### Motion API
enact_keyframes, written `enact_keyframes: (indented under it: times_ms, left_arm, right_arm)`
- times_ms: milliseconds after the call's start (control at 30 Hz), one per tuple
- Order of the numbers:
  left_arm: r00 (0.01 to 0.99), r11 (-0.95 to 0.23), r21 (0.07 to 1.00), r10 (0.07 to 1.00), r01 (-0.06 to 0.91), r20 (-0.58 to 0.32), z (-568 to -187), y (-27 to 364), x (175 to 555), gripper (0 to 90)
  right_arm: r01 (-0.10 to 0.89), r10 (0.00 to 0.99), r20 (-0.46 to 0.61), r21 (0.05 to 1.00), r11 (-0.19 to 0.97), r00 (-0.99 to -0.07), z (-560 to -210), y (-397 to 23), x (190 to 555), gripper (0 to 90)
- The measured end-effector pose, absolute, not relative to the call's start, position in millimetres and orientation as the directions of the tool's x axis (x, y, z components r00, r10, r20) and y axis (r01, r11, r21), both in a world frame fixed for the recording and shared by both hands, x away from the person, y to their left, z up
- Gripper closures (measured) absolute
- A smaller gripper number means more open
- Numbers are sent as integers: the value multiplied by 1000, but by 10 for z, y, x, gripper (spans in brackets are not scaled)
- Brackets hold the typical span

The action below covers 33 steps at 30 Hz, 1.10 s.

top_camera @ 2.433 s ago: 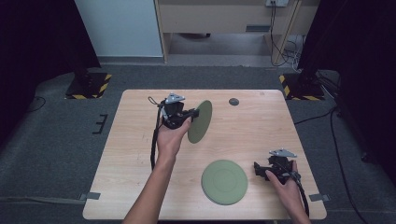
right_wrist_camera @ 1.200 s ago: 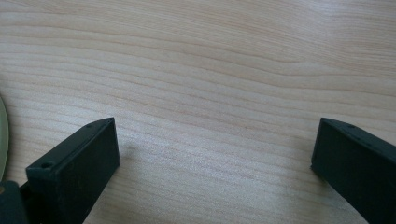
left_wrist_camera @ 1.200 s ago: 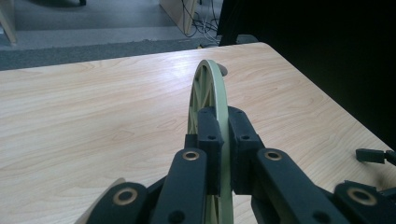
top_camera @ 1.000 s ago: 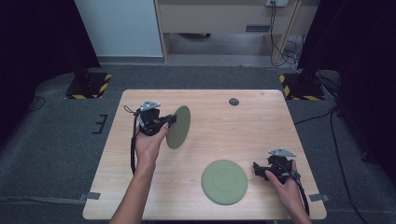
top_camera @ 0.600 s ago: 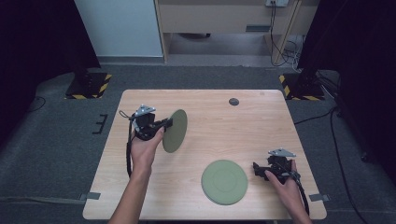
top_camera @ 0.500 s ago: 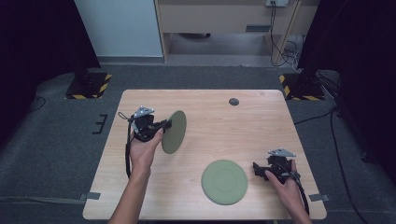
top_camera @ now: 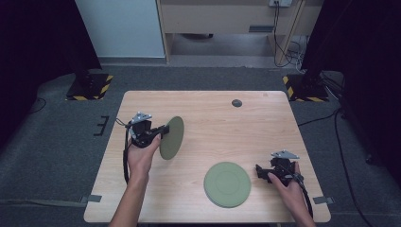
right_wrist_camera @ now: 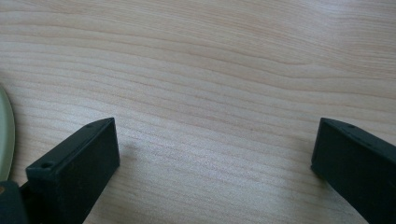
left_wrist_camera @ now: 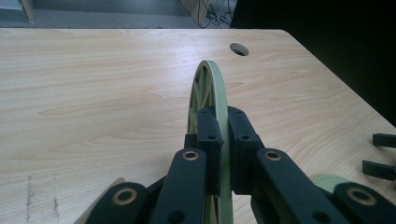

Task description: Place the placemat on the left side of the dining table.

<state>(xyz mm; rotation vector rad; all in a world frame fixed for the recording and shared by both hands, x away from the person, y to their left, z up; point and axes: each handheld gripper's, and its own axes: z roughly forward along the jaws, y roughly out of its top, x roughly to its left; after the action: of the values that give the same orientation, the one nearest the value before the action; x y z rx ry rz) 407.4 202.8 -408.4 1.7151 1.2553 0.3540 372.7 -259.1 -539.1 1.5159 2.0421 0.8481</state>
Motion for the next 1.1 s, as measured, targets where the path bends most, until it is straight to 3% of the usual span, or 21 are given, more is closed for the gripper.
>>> enact_keyframes:
  times_ms: [1100]
  left_arm:
    - [369, 27, 800, 877, 599, -306, -4265, 2365, 4025, 852]
  right_arm:
    - [675, 956, 1, 708, 207, -295, -5390, -2572, 3725, 13]
